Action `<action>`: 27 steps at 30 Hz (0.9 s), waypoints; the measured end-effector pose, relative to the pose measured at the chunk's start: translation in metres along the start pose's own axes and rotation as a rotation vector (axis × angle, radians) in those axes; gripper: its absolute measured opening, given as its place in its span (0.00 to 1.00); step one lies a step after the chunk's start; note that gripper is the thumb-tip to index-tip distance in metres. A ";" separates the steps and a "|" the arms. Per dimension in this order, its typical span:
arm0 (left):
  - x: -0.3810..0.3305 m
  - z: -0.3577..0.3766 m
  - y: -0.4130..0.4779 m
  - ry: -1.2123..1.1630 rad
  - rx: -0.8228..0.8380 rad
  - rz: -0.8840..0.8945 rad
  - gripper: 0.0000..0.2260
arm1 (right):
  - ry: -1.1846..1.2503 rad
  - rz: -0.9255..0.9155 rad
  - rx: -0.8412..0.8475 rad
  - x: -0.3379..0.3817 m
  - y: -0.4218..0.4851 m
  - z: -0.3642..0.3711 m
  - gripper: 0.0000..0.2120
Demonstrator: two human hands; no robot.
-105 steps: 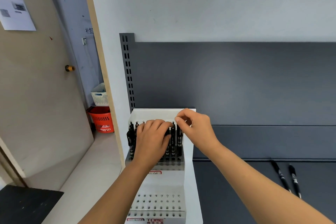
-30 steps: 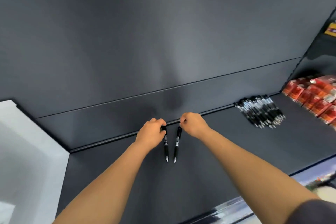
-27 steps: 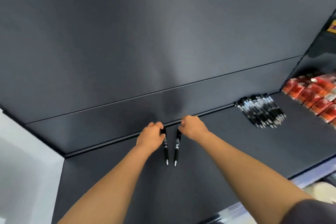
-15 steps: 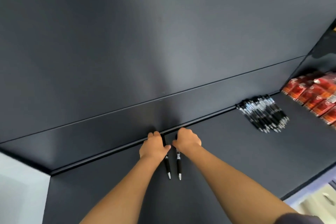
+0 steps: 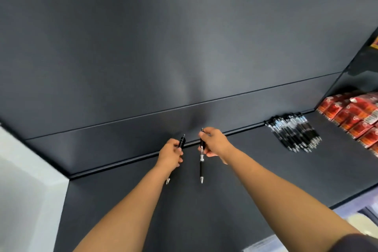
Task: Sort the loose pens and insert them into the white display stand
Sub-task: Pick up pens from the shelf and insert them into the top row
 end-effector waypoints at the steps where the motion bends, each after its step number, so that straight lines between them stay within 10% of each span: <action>1: -0.006 -0.006 -0.005 0.004 -0.026 0.039 0.09 | 0.018 -0.007 0.022 0.006 -0.004 0.003 0.05; 27: -0.033 -0.302 -0.322 0.135 -1.044 0.492 0.11 | 0.125 -0.810 0.501 0.222 -0.233 0.239 0.07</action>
Point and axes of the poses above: each hand's wrist, its own y-axis towards the middle knuckle, its own z-axis out of the palm, x = y × z, the point moved 9 cm from there along y, towards the middle knuckle, and after that the axes turned 1 degree about x, right-handed, at the moved point
